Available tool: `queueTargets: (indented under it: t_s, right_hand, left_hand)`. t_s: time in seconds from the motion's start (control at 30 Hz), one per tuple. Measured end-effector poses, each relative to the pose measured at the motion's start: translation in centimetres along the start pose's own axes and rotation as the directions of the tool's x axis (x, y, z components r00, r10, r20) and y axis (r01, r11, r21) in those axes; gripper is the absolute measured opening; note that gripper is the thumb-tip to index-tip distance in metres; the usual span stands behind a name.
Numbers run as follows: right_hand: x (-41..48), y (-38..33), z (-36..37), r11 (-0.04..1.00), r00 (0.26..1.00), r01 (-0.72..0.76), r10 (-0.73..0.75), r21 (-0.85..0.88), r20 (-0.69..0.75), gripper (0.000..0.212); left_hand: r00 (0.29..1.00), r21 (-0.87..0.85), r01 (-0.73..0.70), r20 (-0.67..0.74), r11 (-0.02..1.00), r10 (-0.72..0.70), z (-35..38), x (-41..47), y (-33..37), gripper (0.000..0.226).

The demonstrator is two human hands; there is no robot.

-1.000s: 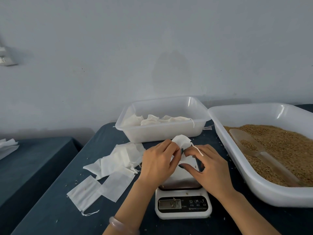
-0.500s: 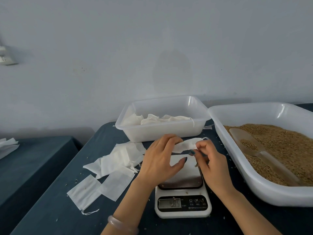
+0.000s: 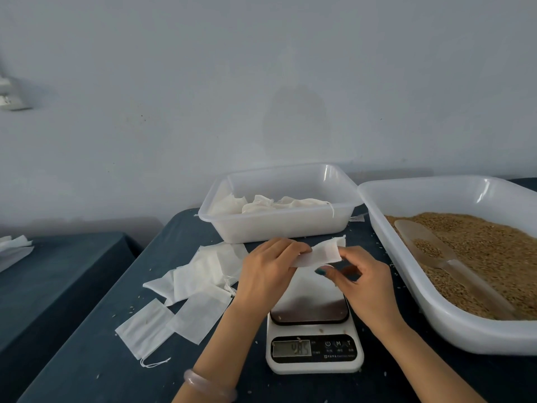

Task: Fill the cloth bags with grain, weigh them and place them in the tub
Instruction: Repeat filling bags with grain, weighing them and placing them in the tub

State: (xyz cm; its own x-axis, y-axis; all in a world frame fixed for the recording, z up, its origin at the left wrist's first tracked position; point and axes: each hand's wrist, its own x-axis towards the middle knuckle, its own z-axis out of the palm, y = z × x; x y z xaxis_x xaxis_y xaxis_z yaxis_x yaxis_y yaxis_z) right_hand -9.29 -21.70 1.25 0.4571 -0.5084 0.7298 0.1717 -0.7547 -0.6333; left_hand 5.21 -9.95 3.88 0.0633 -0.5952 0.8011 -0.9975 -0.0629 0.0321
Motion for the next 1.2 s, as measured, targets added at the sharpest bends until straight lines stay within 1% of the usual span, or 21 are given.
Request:
queueTargets:
  t_s: [0.07,0.13,0.2,0.3,0.37,0.43,0.47,0.57,0.67,0.7,0.73,0.8,0.83,0.87,0.93,0.97,1.0,1.1,1.2]
  right_hand:
    - [0.0,0.3,0.0,0.999,1.0,-0.002,0.002,-0.033,-0.006,0.026]
    - [0.0,0.5,-0.1,0.998,0.999,-0.039,0.038,-0.048,-0.018,0.034]
    - [-0.1,0.6,-0.1,0.995,0.995,-0.094,0.095,-0.028,0.007,0.042]
    - [-0.3,0.8,0.2,0.99,0.988,-0.143,0.143,-0.009,0.057,0.039]
    - [-0.3,1.1,0.2,0.987,0.986,-0.153,0.156,-0.045,0.062,0.033]
    - [-0.3,1.4,0.0,0.984,0.985,-0.159,0.164,-0.079,0.051,0.027]
    - [-0.3,1.3,-0.1,0.985,0.986,-0.156,0.16,-0.08,0.044,0.028]
    - [-0.2,0.8,-0.2,0.991,0.992,-0.12,0.122,-0.051,0.035,0.039]
    - [-0.2,0.6,-0.1,0.997,0.998,-0.054,0.056,-0.057,0.03,0.047]
    - [-0.2,0.6,-0.1,0.997,0.999,-0.031,0.032,-0.064,0.024,0.048]
    - [-0.2,0.7,-0.1,0.997,1.0,-0.01,0.012,-0.075,0.02,0.049]
    - [-0.2,0.8,-0.1,0.994,0.999,0.018,-0.014,-0.107,0.037,0.045]
    - [-0.4,0.9,0.0,0.992,0.998,0.023,-0.016,-0.126,0.062,0.039]
    - [-0.5,0.9,0.1,0.989,0.995,0.024,-0.009,-0.144,0.099,0.031]
    - [-0.7,1.2,0.3,0.985,0.985,0.036,-0.007,-0.167,0.173,0.011]
    - [-0.8,1.3,0.4,0.984,0.979,0.059,-0.023,-0.17,0.202,0.005]
    - [-0.8,1.3,0.5,0.982,0.974,0.081,-0.042,-0.169,0.223,0.006]
    - [-0.9,1.3,0.4,0.981,0.959,0.115,-0.07,-0.155,0.274,0.015]
    - [-0.9,0.9,0.4,0.975,0.948,0.157,-0.105,-0.158,0.3,0.008]
  left_hand:
    - [1.0,0.006,-0.019,0.006,1.0,0.018,0.0,0.0,0.0,0.028]
    - [1.0,0.016,-0.011,-0.009,1.0,0.011,0.0,0.0,-0.1,0.027]
    - [0.999,0.03,0.005,-0.047,1.0,-0.004,0.0,0.0,-0.2,0.026]
    - [0.994,0.087,-0.02,-0.103,0.996,0.029,-0.1,0.0,-0.2,0.027]
    - [0.99,0.138,-0.04,-0.129,0.99,0.058,-0.2,0.1,-0.2,0.027]
    - [0.986,0.162,-0.032,-0.155,0.986,0.057,-0.2,0.2,-0.2,0.028]
    - [0.985,0.164,-0.023,-0.165,0.986,0.05,-0.2,0.2,-0.2,0.027]
    - [0.985,0.157,-0.012,-0.166,0.988,0.039,-0.2,0.2,-0.2,0.023]
    - [0.991,0.125,0.004,-0.131,0.992,0.012,-0.1,0.2,-0.4,0.018]
    - [0.996,0.104,0.006,-0.094,0.995,0.004,0.0,0.2,-0.5,0.018]
    - [0.999,0.079,0.007,-0.031,0.997,-0.004,0.1,0.1,-0.6,0.023]
    - [0.989,0.016,0.02,0.144,1.0,-0.022,0.5,-0.2,-0.6,0.047]
    - [0.979,-0.024,0.029,0.204,0.999,-0.023,0.6,-0.3,-0.4,0.056]
    - [0.973,-0.065,0.033,0.231,0.997,-0.018,0.7,-0.3,-0.1,0.061]
    - [0.97,-0.12,0.028,0.241,0.992,0.002,0.8,-0.3,0.4,0.061]
    - [0.969,-0.134,0.024,0.246,0.991,0.009,0.8,-0.3,0.6,0.059]
    - [0.967,-0.143,0.026,0.255,0.989,0.012,0.8,-0.3,0.8,0.058]
    - [0.96,-0.153,0.048,0.282,0.987,-0.003,0.7,-0.4,0.9,0.055]
    - [0.953,-0.154,0.049,0.303,0.987,0.0,0.7,-0.4,0.7,0.054]
